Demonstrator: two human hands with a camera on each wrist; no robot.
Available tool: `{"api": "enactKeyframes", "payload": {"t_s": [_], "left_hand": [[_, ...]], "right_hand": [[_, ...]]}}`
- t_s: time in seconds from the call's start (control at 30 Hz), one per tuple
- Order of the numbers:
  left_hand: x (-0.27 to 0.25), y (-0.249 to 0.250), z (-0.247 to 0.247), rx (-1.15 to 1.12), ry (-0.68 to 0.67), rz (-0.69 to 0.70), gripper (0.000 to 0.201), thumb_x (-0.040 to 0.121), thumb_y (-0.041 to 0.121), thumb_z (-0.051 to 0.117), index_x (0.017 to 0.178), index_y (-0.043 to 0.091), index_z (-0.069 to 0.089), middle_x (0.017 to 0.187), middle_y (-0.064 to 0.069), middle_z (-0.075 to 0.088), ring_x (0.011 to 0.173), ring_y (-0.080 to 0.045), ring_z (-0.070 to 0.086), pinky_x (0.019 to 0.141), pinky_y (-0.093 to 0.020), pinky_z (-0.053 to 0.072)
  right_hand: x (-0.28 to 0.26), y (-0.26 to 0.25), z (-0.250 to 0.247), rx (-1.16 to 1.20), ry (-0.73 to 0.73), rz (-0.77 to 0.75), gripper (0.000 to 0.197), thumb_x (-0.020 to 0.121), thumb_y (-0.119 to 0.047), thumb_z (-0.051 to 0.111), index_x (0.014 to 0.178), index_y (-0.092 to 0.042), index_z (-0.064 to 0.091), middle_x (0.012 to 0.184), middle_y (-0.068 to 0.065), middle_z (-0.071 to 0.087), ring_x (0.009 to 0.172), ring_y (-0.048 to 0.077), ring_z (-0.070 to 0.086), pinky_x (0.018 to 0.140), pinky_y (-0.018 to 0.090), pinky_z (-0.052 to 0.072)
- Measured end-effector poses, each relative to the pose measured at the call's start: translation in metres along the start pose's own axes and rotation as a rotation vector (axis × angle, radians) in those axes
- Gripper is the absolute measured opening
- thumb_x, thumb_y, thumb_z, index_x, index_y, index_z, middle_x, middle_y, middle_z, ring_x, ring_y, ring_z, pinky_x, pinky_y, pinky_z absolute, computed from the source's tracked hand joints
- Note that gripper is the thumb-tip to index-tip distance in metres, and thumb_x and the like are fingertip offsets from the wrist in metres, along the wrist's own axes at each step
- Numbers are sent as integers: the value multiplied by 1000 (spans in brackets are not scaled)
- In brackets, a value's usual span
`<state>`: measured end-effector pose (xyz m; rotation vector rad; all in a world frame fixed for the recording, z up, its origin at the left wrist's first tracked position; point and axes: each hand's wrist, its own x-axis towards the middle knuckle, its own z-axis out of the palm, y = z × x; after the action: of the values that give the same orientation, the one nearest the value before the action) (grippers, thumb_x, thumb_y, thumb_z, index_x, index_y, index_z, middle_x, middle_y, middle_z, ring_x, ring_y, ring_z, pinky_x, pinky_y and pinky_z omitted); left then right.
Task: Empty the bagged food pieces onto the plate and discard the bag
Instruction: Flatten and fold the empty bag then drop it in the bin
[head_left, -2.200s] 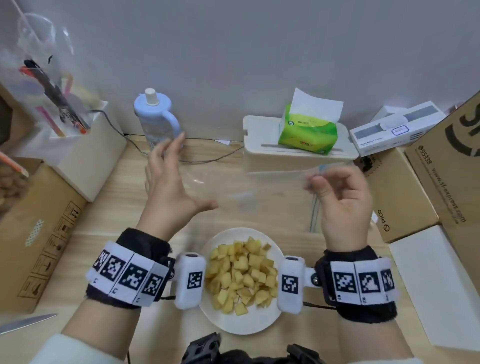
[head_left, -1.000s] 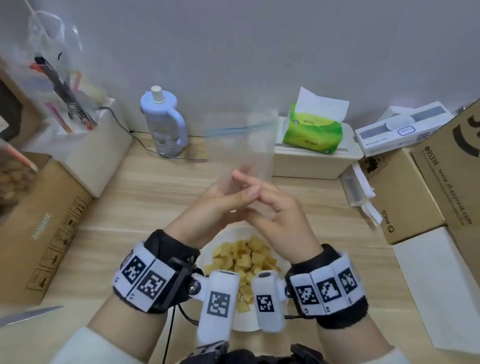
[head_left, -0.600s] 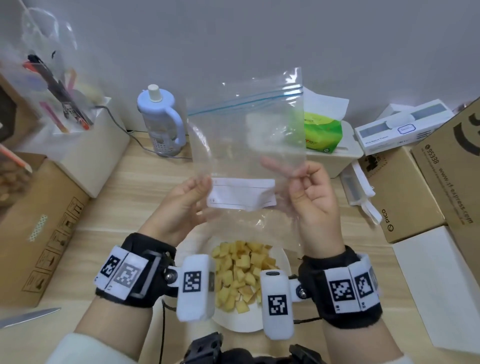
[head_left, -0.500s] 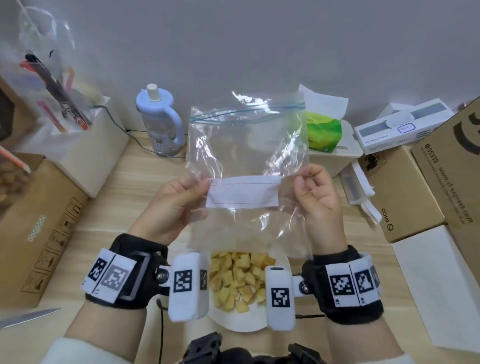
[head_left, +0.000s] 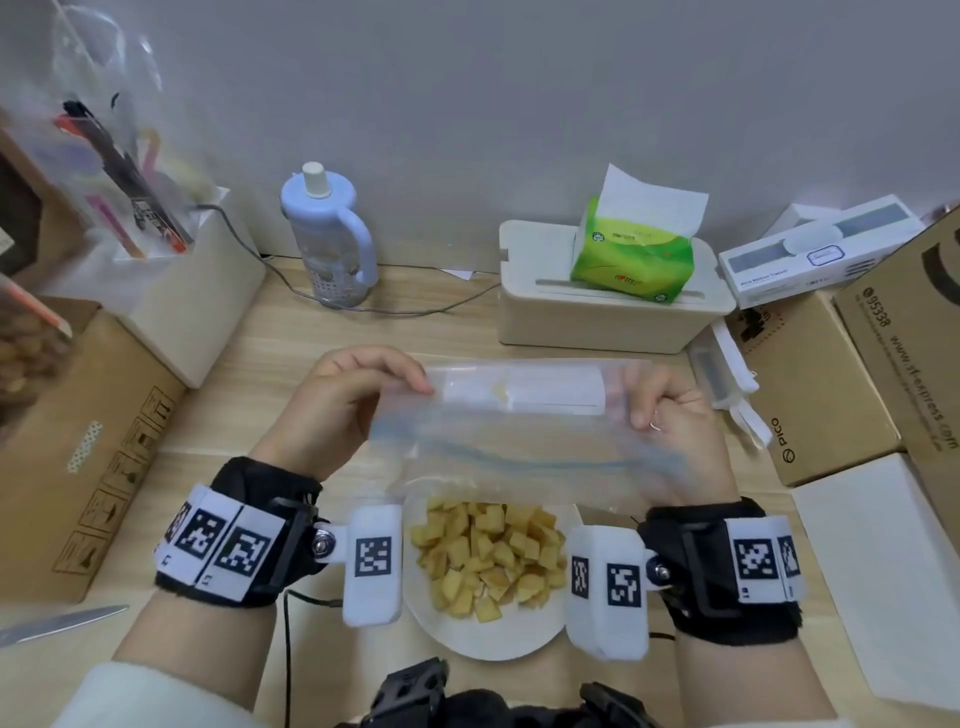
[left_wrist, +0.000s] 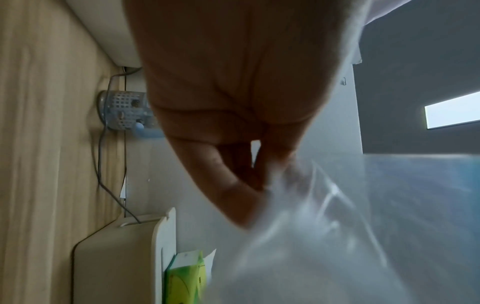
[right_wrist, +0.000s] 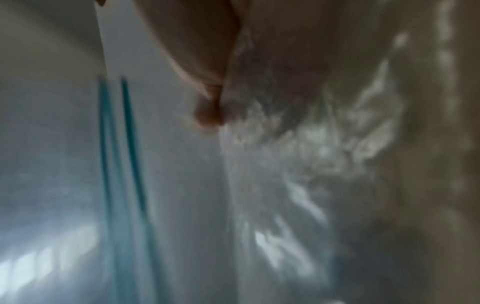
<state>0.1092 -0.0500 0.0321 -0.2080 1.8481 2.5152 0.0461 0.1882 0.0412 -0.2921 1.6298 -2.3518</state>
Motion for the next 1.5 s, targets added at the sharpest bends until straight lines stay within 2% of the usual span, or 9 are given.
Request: {"api": "enactKeyframes", "payload": {"t_s": [0.17,0.23,0.33,0.6,0.8,0.93,1.1,1.3,1.5], "left_hand": [[-2,7,-4,98,-136,-115,40,50,49,77,71,15,76,69,3,75,59,-7,68,52,-19,53],[3,1,1,85,9,-33,55,43,35,85,95,24,72,71,10,74,62,-1,66,57,-14,52],[5,-5,17,-101,325,129,72,63,1,71,127,24,45,60,10,68,52,0,61,49,-14,49],[-17,-26,40,267,204,86,53,48,10,80,94,29,62,76,5,64,72,-8,61,72,-28,51],[-52,-28,19,55,46,-135,55,48,44,80,98,26,70,91,-4,76,87,-23,72,71,-31,58],[-60,-36,28,240,204,-154,40,52,36,81,87,19,72,75,2,75,71,-13,70,61,-24,55],[-74,-58,35,276,645,-95,10,67,9,74,72,16,68,50,7,68,49,-7,61,50,-20,51],[-105,-62,28,239,660,-77,13,66,10,76,76,16,70,60,8,72,59,-10,66,58,-22,54],[-152,-59,-7,-187,606,-32,19,72,3,55,82,14,66,65,6,73,60,-7,67,55,-18,53]], "right_hand": [[2,-4,-11,-52,54,73,47,81,11,39,62,-25,62,62,-11,65,60,5,60,59,25,51],[1,-5,-5,320,33,153,23,85,-20,50,103,-28,62,85,-7,73,78,10,68,66,33,58],[-2,2,4,490,-71,257,83,62,-56,65,132,-19,41,109,10,68,103,26,64,86,47,54],[-9,12,26,33,-30,217,25,62,2,65,75,-20,64,64,-7,68,62,9,64,59,26,53],[-6,26,17,-265,-188,205,35,75,12,56,59,-17,66,58,-3,62,58,16,58,61,32,46],[-12,46,26,-398,-398,279,9,80,0,63,88,0,59,68,-4,63,58,0,58,55,14,45],[-25,65,31,-265,-522,416,88,46,-88,48,111,-30,56,95,-11,71,89,7,66,71,29,55],[-33,81,51,-573,-541,375,46,64,-27,65,108,-20,57,90,11,69,78,24,65,78,39,53],[-48,80,85,-166,-619,529,31,84,4,47,81,-21,66,38,-5,52,24,6,40,31,10,29]]}}
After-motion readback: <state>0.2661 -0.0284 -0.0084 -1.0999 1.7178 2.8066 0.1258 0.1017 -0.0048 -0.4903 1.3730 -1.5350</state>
